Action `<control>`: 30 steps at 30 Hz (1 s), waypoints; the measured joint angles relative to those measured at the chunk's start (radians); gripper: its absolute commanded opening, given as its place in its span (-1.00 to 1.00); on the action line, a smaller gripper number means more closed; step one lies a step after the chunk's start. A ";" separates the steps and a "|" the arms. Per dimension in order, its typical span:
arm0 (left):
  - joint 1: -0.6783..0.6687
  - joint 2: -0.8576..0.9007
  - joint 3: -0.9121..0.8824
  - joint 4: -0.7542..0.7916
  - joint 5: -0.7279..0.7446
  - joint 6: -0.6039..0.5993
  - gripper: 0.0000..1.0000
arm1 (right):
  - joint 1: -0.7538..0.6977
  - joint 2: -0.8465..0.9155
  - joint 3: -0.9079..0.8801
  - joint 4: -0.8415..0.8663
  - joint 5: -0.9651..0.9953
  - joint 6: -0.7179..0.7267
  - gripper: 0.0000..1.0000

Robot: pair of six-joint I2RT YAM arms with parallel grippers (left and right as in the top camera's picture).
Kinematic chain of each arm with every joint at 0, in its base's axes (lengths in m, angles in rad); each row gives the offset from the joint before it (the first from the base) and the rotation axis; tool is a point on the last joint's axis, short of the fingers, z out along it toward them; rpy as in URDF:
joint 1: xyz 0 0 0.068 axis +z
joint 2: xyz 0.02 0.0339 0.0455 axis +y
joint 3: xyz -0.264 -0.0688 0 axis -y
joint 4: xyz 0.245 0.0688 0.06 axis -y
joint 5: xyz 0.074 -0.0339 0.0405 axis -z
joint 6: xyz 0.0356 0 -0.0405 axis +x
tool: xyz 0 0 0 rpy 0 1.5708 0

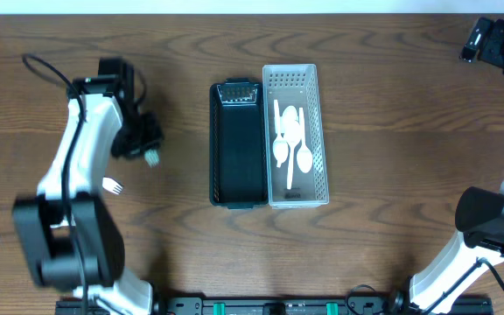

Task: Pack container
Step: 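Carry the fork into the green basket and release it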

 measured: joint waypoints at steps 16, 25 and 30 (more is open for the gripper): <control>-0.452 -0.032 0.127 0.088 -0.048 -0.003 -0.88 | 0.000 0.000 0.000 -0.006 0.000 0.000 0.98; -0.454 0.251 0.121 0.083 -0.048 0.000 -0.27 | 0.000 0.000 0.000 -0.006 0.000 0.000 0.98; -0.454 0.273 0.121 0.082 -0.045 0.017 -0.09 | 0.000 0.000 0.000 -0.006 0.000 0.000 0.99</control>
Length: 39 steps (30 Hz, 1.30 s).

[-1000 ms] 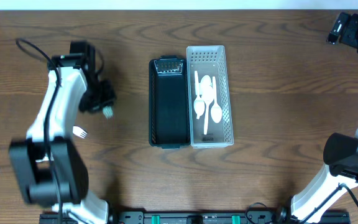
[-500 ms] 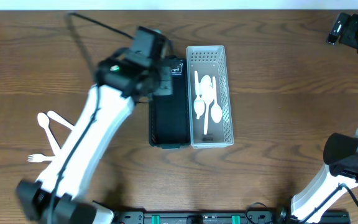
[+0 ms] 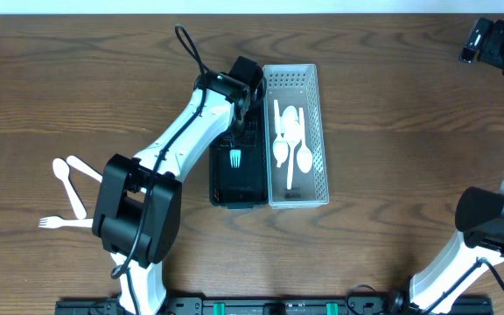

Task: Pack container
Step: 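Carry the fork into the green basket and release it, then move the left gripper back to the remaining cutlery and grasp a spoon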

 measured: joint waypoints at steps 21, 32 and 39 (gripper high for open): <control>0.278 -0.578 0.016 -0.228 -0.175 0.003 0.79 | -0.009 0.000 0.000 0.003 0.026 -0.026 0.99; 0.761 -0.518 -0.097 -0.147 -0.179 -0.038 0.91 | -0.021 0.000 0.000 0.000 0.031 -0.034 0.99; 0.926 -0.312 -0.138 -0.073 -0.155 0.061 0.91 | -0.021 0.000 0.000 -0.018 0.037 -0.034 0.99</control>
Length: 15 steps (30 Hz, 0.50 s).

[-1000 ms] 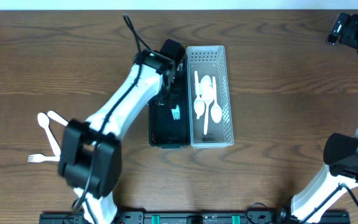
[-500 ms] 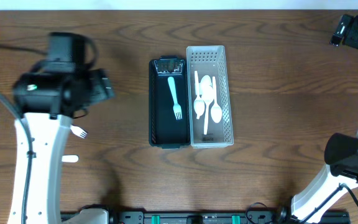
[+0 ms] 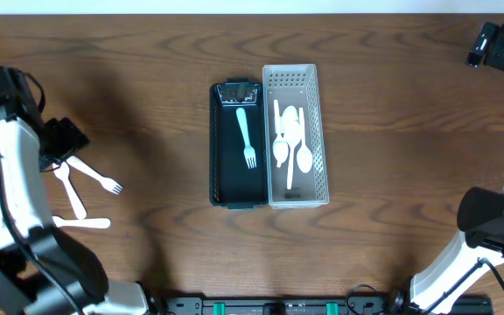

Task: Pack container
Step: 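Move the left gripper back to the remaining cutlery and grasp a spoon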

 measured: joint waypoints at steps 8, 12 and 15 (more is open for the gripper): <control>0.098 0.166 -0.052 0.104 0.010 0.055 0.91 | 0.000 0.006 0.000 -0.012 0.018 0.000 0.98; 0.106 0.206 -0.073 0.164 0.014 0.091 0.91 | 0.000 0.008 0.000 -0.012 0.021 0.000 0.98; 0.106 0.224 -0.080 0.210 0.016 0.112 0.91 | 0.000 0.009 0.000 -0.012 0.022 0.000 0.98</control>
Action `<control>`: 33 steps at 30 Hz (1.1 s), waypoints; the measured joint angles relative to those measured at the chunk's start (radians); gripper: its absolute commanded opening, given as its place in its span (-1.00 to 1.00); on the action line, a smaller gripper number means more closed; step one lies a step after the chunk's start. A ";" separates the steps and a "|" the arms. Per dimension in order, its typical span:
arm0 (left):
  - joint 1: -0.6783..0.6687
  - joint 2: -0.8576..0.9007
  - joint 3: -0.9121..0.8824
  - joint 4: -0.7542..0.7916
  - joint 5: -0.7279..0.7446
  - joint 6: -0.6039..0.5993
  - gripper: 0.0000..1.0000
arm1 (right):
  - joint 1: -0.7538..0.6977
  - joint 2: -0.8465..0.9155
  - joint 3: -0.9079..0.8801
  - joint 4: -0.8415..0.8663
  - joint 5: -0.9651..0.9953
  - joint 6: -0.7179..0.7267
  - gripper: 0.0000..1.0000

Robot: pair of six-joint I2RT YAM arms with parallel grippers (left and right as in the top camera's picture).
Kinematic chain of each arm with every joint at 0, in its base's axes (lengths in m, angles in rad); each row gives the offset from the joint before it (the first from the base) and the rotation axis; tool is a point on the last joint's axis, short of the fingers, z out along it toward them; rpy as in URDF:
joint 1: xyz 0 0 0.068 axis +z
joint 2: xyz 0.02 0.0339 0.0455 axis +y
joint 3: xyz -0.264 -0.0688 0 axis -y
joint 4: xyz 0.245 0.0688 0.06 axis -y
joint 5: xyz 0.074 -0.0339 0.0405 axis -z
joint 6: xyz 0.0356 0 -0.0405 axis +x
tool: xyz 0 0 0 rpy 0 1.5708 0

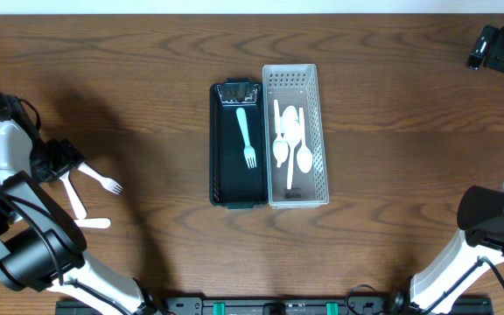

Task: Pack container
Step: 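Move the left gripper back to the remaining cutlery and grasp a spoon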

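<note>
A black tray stands mid-table with a light teal fork lying lengthwise in it. Against its right side a white perforated basket holds several white spoons. At the far left lie a white fork and two more white utensils. My left gripper is right at the upper ends of those utensils; its jaws are too dark to read. My right gripper stays at the far right corner, away from everything.
Brown wooden table all around. The left arm's white links and cable hang over the left edge. The right arm's base sits at the right front. A black rail runs along the front edge.
My left gripper has shifted a little nearer the front edge and now sits at the tops of the white utensils. The teal fork, tray, basket and right arm are unchanged.
At first my left gripper was left of the tray with something pale teal at its tip. Then it reached over the black tray with the teal fork beneath it. Later the fork lay in the tray and the gripper was back at the left, by the white utensils.
</note>
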 measured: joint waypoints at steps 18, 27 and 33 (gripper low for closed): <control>0.010 0.092 -0.010 0.078 0.057 0.077 0.90 | 0.000 0.003 0.000 -0.026 0.011 0.000 0.98; 0.040 0.098 -0.010 0.070 0.088 0.078 0.83 | 0.000 0.003 0.000 -0.027 0.014 0.000 0.98; 0.044 0.122 -0.010 0.065 0.103 0.080 0.75 | 0.000 0.003 0.000 -0.027 0.016 0.000 0.99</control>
